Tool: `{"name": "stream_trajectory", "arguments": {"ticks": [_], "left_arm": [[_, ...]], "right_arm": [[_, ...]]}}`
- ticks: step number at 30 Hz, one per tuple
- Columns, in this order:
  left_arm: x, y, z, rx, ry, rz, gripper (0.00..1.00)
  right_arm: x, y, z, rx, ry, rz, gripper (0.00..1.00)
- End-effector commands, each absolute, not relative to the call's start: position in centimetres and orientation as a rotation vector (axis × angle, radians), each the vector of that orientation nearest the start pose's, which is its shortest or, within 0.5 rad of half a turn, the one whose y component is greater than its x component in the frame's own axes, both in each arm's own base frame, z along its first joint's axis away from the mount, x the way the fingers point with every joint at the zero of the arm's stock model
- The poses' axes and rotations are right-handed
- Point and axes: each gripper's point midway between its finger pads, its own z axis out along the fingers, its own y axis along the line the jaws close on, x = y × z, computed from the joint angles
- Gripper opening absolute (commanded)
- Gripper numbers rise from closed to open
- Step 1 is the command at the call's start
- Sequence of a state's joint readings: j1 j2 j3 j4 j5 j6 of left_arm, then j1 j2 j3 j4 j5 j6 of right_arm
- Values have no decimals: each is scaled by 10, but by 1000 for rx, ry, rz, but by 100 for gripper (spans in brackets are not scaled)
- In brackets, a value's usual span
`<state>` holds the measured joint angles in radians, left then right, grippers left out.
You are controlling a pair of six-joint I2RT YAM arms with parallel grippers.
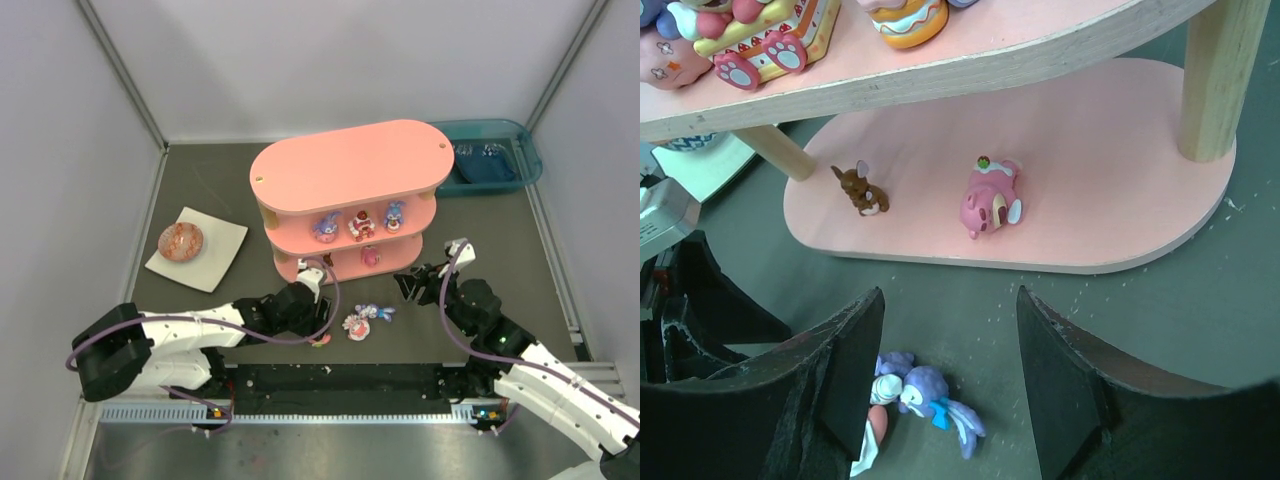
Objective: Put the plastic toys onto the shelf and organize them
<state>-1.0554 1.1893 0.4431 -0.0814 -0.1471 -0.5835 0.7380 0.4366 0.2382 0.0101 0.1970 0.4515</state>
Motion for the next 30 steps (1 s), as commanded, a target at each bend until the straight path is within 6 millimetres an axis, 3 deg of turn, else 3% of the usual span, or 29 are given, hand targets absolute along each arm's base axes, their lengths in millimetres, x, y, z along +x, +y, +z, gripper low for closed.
{"name": "stream_trajectory", "arguments": {"ticks": [1, 19, 23, 27, 30], "left_arm": [[153, -264, 43, 545, 2343, -615, 66], [143, -273, 33, 622, 2381, -664, 32], [141, -277, 37, 616, 2373, -704, 20], [137, -279, 38, 600, 2377, -742, 0], [133, -280, 40, 594, 2384, -775, 0]], "right_arm": [[209, 174, 161, -108, 1772, 727, 56], [206, 165, 164, -132, 1767, 681, 56], [206, 166, 168, -146, 1759, 683, 56], [203, 170, 170, -193, 1744, 692, 56], [198, 174, 175, -261, 1716, 680, 56]]}}
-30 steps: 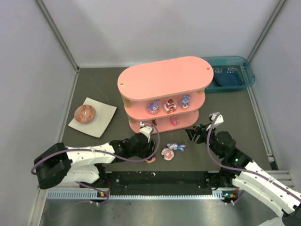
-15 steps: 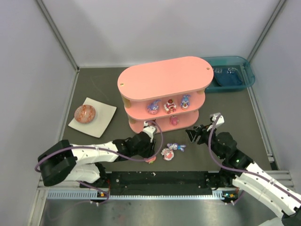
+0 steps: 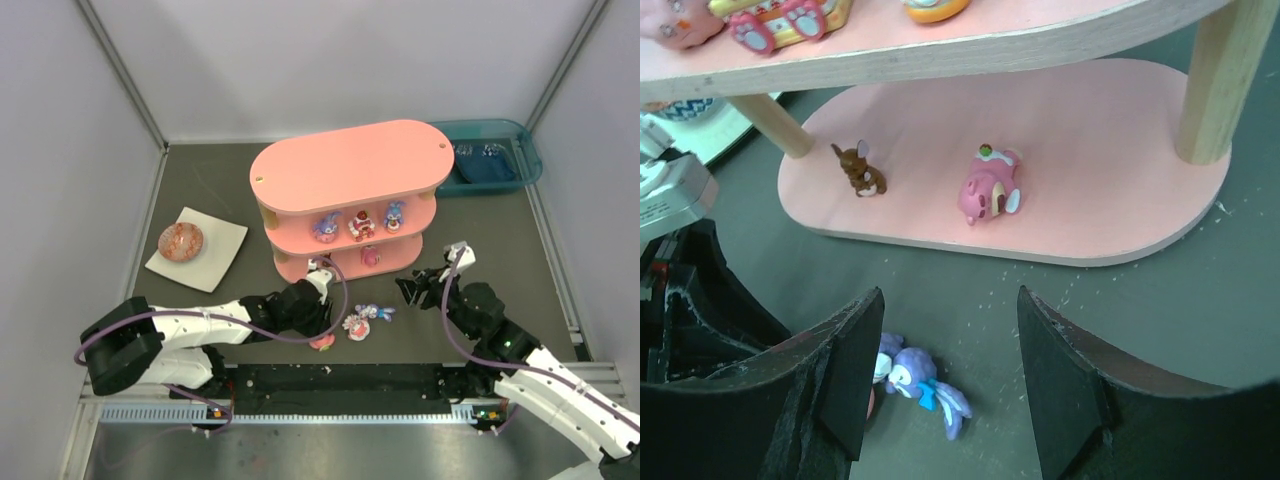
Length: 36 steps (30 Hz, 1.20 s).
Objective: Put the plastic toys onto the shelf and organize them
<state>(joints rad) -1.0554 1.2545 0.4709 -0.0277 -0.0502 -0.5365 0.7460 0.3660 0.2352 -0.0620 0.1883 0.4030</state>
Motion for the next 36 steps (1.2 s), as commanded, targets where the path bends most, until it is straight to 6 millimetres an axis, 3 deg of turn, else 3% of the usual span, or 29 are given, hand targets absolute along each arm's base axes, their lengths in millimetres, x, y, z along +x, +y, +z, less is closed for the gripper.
{"name": "stream_trajectory", "arguments": {"ticks": [1, 6, 10, 12, 17, 22, 26, 36], "left_arm": [[133, -281, 41, 591, 2384, -784, 0], [125, -288, 55, 544, 2392, -885, 0], [120, -293, 70, 489, 2390, -972, 0], [119, -295, 80, 444, 2383, -1012, 0], [122, -295, 106, 300, 2348, -1120, 0], [127, -282, 120, 139, 2328, -1164, 0], [138, -271, 130, -44, 2283, -1195, 0], [147, -261, 162, -223, 2183, -1284, 0]], "right_arm": [[197, 175, 179, -276, 1701, 673, 56], [187, 187, 190, -365, 1638, 677, 56], [165, 212, 191, -504, 1597, 688, 57], [161, 219, 188, -559, 1587, 625, 61], [139, 250, 202, -667, 1523, 623, 71], [118, 276, 210, -719, 1451, 723, 87], [102, 290, 214, -837, 1368, 683, 95], [80, 316, 246, -925, 1196, 691, 99]]}}
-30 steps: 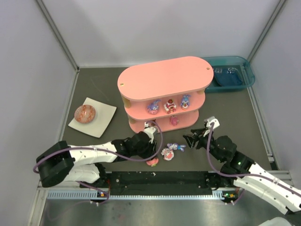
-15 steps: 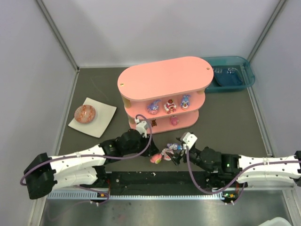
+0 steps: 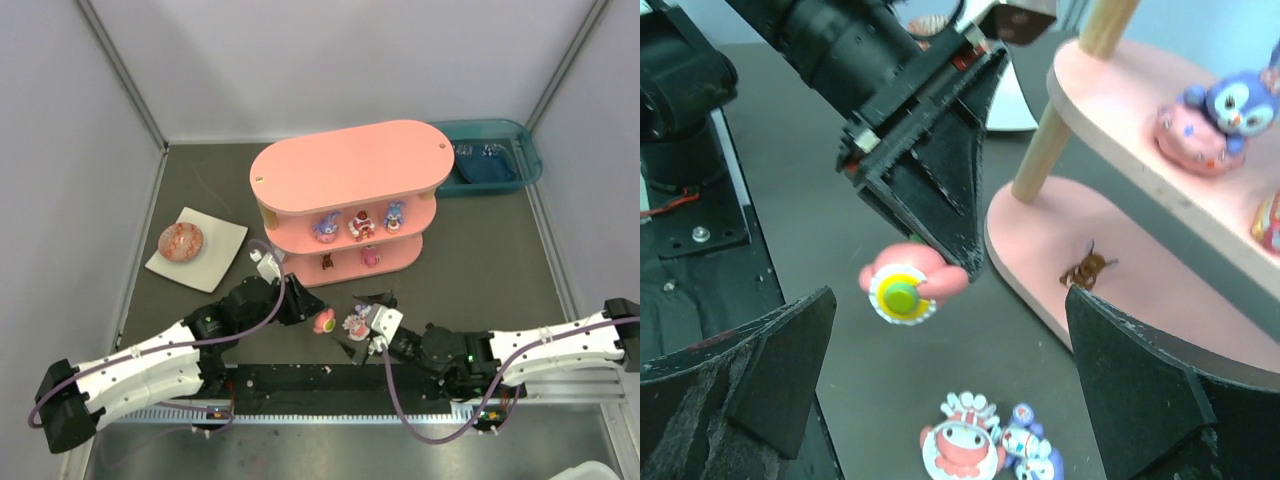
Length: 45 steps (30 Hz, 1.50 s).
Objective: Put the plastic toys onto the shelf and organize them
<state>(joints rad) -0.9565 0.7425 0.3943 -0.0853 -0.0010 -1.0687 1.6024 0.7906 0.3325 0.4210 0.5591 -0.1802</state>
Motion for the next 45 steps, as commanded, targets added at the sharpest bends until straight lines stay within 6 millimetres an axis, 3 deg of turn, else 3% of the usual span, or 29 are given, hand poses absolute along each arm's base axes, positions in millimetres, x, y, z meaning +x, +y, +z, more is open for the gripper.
{"name": "stream_trajectory", "arguments": {"ticks": [1, 16, 26, 33, 38, 45], "left_arm": [[147, -262, 165, -229, 2182, -1297, 0], [140, -269, 208, -252, 2104, -1493, 0], [136, -272, 220, -253, 2093, -1557, 0], [135, -272, 242, -254, 2027, -1624, 0], [134, -273, 248, -250, 2015, -1642, 0], [133, -272, 254, -253, 2004, -1667, 0]], "right_arm": [[78, 318, 247, -938, 1179, 685, 99], [71, 346, 250, -1049, 1053, 606, 99], [72, 354, 243, -1060, 1033, 585, 99], [75, 353, 239, -1045, 1048, 570, 97], [79, 350, 241, -1019, 1063, 586, 86], [80, 347, 241, -1015, 1062, 594, 80]]}}
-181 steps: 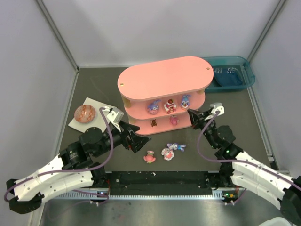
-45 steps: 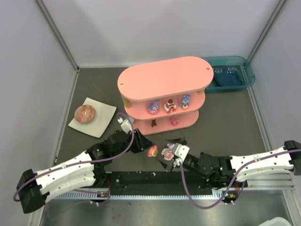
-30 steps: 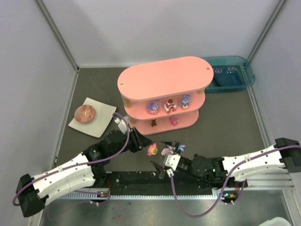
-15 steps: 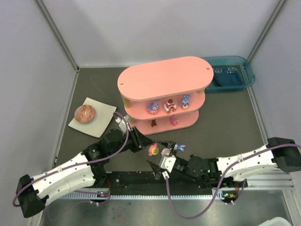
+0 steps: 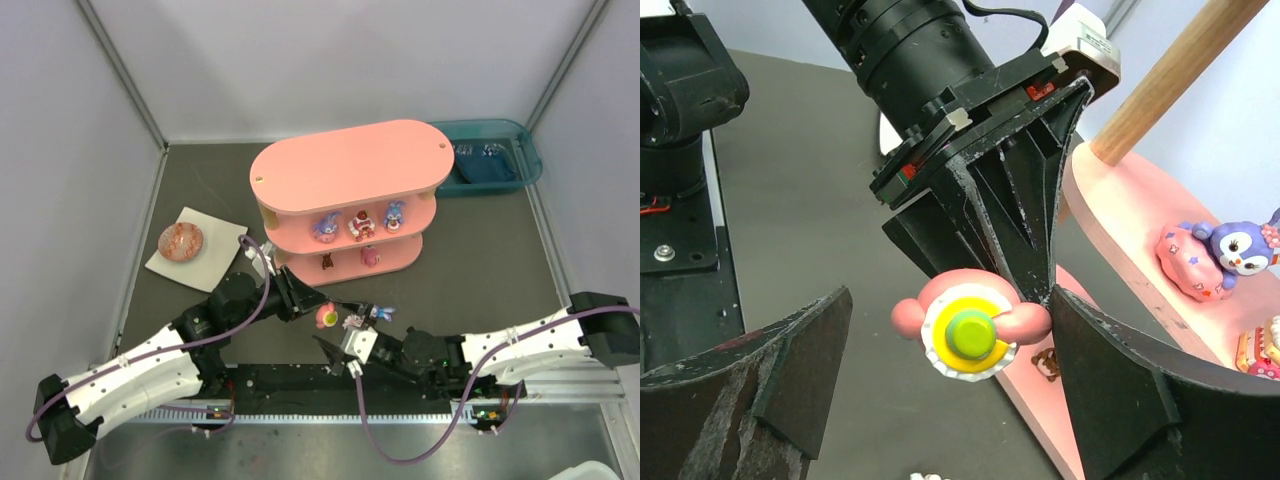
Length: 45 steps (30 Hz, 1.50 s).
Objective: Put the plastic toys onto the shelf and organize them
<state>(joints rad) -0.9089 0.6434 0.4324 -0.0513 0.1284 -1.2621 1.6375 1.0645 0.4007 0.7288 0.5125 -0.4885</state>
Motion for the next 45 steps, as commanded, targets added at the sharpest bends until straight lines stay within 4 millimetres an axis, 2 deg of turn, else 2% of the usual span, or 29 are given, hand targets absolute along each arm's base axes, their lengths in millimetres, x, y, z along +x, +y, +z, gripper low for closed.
{"name": "stream_trajectory", "arguments": {"ticks": [1, 17, 34, 37, 40, 41, 42, 44, 45], "left_arm": [[133, -273, 254, -254, 2005, -1668, 0], [132, -271, 259, -285, 1989, -1743, 0], [132, -270, 259, -299, 1982, -1767, 0], [133, -270, 258, -298, 1983, -1765, 0], [133, -270, 258, -298, 1984, -1768, 0], [132, -271, 258, -296, 1983, -1770, 1], [132, -270, 258, -298, 1984, -1771, 4], [132, -271, 258, -297, 1984, -1772, 9], [133, -270, 258, -298, 1984, -1771, 17]], "right_arm": [[80, 347, 242, -1016, 1059, 593, 79], [83, 345, 233, -1085, 1039, 521, 76], [86, 345, 236, -1069, 1035, 504, 52], [85, 345, 234, -1071, 1037, 502, 46], [85, 346, 235, -1069, 1035, 502, 34], [86, 345, 234, -1069, 1037, 501, 13], [86, 346, 235, -1063, 1035, 502, 3], [88, 344, 238, -1042, 1038, 501, 0], [88, 344, 237, -1039, 1041, 503, 0]]}}
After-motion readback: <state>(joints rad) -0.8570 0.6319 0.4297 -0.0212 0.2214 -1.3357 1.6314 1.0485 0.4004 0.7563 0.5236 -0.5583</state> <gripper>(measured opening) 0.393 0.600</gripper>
